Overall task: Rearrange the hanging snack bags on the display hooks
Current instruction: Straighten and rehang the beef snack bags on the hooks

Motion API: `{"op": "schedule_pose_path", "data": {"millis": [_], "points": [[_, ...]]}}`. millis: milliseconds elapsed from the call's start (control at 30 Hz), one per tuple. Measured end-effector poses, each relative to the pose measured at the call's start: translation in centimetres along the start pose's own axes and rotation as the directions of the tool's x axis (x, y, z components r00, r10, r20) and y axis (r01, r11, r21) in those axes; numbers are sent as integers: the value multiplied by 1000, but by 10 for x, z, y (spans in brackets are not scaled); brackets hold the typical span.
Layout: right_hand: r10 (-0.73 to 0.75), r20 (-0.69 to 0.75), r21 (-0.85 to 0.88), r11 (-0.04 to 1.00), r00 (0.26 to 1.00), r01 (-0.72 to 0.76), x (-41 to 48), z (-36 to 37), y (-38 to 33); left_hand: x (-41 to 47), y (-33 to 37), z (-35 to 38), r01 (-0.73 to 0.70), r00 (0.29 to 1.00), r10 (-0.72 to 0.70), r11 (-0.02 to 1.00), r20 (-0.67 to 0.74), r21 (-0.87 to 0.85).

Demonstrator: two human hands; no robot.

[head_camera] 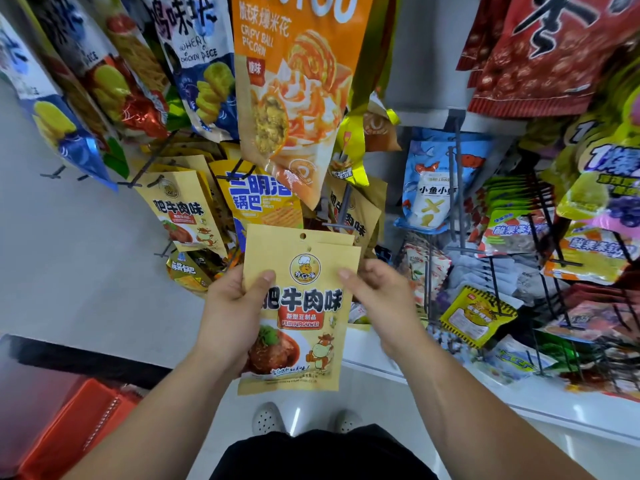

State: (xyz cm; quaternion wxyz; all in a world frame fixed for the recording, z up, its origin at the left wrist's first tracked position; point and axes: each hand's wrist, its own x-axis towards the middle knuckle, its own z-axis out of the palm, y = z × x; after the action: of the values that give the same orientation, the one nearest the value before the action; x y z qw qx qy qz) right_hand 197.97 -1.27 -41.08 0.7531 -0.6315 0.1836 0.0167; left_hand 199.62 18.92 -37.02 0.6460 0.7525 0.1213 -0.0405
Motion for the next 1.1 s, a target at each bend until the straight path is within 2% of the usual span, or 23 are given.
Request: {"op": "schedule_pose_path", "data": {"millis": [267,433,600,733,833,1100], "points": [[5,3,-60,998,1000,-5,-4,3,1,-7,-1,5,-22,1000,21,999,-13,-25],[-3,3,-74,997,1000,3,1,-1,9,-7,-5,4,-22,999,23,1000,-25,19],[-22,9,-49,999,1000,22,10,-9,9,-2,-7,-7,-66,988,81,991,-132,116],[-42,-56,-42,998,998,40,21,-14,3,3,-10,-21,-45,968,91,980,-232,195],[-126,-93,-91,989,988,118,29,-10,0,6,-18,-31,-16,960,96,957,-264,290],[-192,-156,-150,974,969,169,41,-6,3,-2,-17,-35,29,963,45,964,-267,265]]}}
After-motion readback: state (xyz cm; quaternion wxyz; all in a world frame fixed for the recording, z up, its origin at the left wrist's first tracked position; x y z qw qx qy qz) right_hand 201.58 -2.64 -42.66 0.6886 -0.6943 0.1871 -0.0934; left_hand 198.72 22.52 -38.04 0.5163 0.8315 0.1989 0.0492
